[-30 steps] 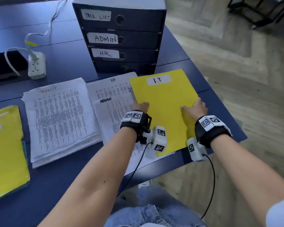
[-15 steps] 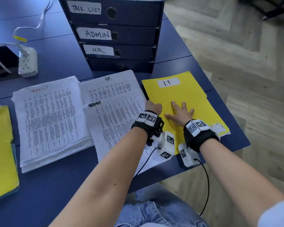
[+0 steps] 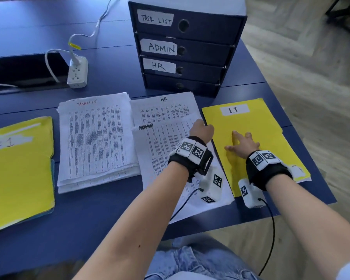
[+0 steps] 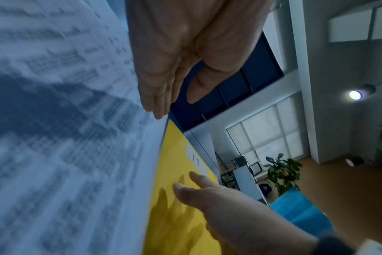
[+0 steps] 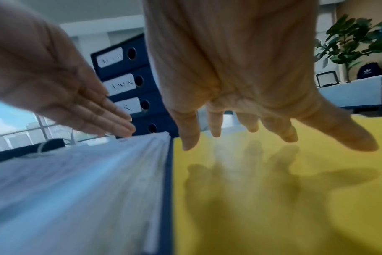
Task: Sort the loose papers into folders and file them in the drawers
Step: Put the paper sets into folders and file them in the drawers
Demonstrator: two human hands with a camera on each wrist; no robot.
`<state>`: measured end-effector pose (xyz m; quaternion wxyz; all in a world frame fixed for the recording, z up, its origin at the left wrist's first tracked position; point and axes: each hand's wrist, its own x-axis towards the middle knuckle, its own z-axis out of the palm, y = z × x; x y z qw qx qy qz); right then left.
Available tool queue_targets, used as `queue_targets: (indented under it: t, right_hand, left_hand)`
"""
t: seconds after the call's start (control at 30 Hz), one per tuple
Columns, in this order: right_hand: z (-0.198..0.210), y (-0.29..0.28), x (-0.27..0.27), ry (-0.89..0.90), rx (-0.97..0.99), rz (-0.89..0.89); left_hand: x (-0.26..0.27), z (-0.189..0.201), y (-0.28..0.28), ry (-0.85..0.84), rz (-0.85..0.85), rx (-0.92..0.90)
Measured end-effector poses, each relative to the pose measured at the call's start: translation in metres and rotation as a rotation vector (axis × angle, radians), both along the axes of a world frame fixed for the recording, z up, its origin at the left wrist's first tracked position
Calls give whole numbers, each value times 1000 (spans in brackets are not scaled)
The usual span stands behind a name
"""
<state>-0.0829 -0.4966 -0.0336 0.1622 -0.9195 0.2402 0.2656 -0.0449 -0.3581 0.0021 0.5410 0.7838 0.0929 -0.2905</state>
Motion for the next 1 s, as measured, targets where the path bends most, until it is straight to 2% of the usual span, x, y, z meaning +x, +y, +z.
queue_targets:
  t: [0.13,0.27,0.37,0.47,0.6,0.73,0.83,1.0]
  right_hand:
    - [21,41,16,-144,119,15]
    - [38,110,37,-259,249,72]
    - [49,175,43,-307,343,191]
    - [56,250,36,-342,463,252]
    - [51,338,25,-275,548,326]
    - [40,403,20,-180,575,362]
    - [27,437,14,-65,616,350]
    - [-3,473,6,-8,600,287]
  left_hand:
    - [10,4,53,-46,123,-21]
    - [16,11,127,-119,228,-5]
    - [19,17,195,-177,292,86]
    - [18,16,274,-164,403,211]
    - [5,2,366,-96,569,431]
    - [-23,-10,429,64,649,577]
    - [-42,-19,466,164,640,682]
    - [-63,-40,512,270,527,743]
